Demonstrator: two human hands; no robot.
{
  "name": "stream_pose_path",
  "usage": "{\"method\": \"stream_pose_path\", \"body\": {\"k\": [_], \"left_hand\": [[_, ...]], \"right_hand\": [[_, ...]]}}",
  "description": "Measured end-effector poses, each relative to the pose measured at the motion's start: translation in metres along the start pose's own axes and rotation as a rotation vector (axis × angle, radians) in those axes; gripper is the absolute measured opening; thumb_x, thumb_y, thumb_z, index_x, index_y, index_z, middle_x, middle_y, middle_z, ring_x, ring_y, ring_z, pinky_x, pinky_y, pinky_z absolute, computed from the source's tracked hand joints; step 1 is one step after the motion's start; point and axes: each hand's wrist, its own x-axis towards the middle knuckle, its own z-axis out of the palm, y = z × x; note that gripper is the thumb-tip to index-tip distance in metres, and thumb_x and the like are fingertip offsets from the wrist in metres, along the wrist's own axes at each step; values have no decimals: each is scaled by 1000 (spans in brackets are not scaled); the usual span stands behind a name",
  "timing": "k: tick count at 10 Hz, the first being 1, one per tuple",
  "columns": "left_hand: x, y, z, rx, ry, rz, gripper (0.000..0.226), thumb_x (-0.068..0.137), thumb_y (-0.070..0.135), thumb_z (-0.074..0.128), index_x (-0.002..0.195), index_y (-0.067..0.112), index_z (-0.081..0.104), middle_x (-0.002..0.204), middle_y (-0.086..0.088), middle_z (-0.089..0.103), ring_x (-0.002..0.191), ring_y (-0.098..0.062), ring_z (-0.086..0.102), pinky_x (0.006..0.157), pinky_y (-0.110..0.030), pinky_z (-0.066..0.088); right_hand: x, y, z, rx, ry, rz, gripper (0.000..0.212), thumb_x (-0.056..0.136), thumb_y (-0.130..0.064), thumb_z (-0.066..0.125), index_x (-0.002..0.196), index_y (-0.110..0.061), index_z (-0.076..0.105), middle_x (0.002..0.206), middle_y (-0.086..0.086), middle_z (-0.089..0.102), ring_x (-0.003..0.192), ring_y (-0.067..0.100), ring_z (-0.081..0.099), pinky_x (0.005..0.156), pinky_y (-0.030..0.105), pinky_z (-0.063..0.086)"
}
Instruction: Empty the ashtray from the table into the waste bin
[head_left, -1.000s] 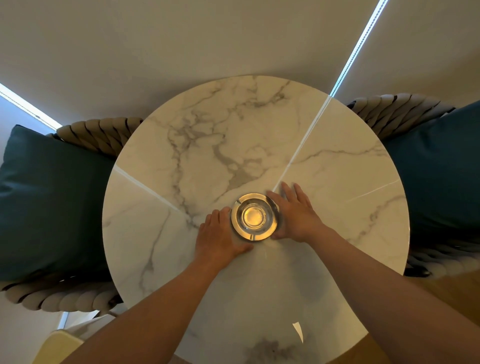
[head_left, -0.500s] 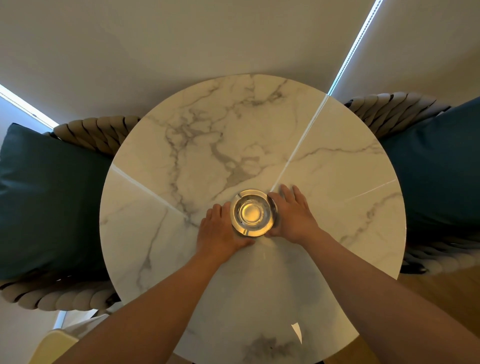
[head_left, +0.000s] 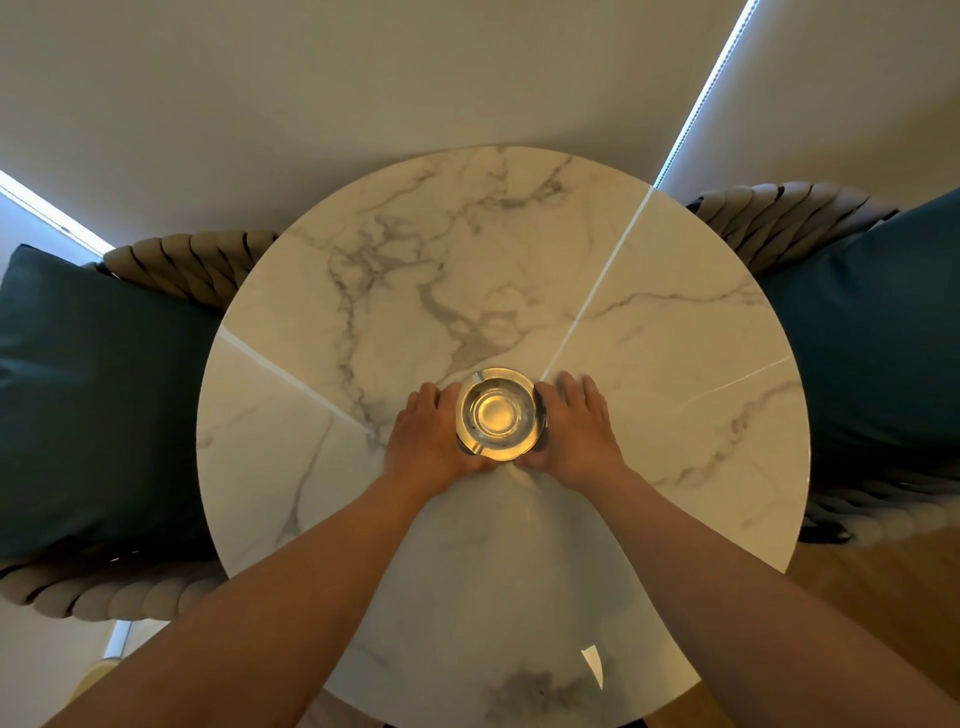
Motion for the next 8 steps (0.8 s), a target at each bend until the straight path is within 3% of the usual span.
{"method": "stream_pose_path", "body": {"k": [2, 6, 7, 8], "left_hand": [[-4, 2, 6, 35, 51, -33, 92, 50, 64, 81, 121, 15, 47, 108, -5, 50, 99, -26, 50, 76, -35, 40], [-4, 6, 6, 33, 38, -39, 97, 49, 64, 82, 124, 14, 45, 112, -6, 50, 104, -28, 49, 81, -38, 41], [-7, 8, 2, 23, 9, -64, 106, 46, 63, 83, 130, 16, 39, 118, -5, 48, 109, -27, 46, 85, -38, 41], [-14, 3, 2, -10, -10, -96, 107, 47, 63, 82, 132, 19, 35, 121, -3, 46, 112, -25, 45, 89, -38, 41]], "right_hand": [[9, 3, -4, -33, -46, -24, 103, 65, -50, 81, 149, -26, 27, 156, 10, 17, 147, 43, 0, 119, 49, 9], [12, 6, -2, -51, -57, -26, 105, 66, -49, 80, 150, -24, 23, 156, 10, 18, 147, 42, 3, 119, 49, 11], [9, 4, -6, -33, -53, -26, 108, 64, -47, 81, 150, -22, 21, 154, 10, 22, 146, 40, 9, 119, 49, 14], [4, 7, -5, -19, -25, -54, 99, 65, -44, 81, 145, -18, 29, 144, 7, 35, 140, 34, 25, 117, 44, 21]]}}
